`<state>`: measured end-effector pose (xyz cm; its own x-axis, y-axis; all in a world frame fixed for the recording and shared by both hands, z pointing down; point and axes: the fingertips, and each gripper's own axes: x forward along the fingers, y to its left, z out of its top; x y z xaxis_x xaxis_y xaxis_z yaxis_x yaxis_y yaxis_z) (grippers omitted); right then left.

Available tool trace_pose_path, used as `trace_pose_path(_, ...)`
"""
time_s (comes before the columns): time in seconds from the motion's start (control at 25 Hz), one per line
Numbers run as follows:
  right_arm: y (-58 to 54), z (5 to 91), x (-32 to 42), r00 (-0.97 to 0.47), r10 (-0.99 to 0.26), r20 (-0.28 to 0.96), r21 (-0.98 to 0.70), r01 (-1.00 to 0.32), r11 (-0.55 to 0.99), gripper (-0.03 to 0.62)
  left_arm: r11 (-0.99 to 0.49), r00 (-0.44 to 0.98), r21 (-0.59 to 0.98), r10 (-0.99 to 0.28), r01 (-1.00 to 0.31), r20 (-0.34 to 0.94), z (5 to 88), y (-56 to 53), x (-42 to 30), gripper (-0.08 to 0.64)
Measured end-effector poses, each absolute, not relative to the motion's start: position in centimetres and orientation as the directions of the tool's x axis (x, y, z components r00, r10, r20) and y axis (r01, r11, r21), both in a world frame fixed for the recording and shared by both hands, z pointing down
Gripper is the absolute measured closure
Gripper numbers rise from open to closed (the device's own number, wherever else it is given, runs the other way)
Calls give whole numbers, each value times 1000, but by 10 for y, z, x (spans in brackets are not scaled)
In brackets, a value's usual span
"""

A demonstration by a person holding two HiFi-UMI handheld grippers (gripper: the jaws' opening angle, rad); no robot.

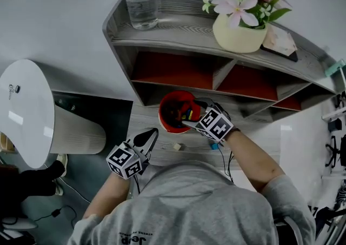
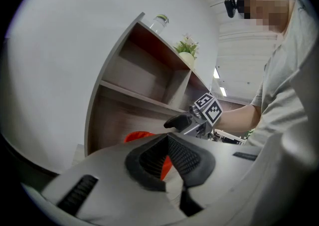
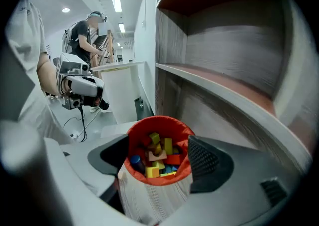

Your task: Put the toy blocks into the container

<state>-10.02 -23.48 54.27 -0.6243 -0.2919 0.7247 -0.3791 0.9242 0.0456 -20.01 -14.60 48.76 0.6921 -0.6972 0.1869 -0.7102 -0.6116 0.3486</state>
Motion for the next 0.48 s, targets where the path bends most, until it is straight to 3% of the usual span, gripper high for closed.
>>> trace_pose_path(0.24, -218, 517, -39, -659, -342, 670, 26, -439, 898, 198, -673, 750, 346, -635, -654, 184, 484, -148, -148, 551)
trace_pose_path(0.48, -189, 520, 72, -626, -390, 676, 37, -499, 866, 219, -738, 815, 347, -542, -579, 205, 494, -148, -50, 551)
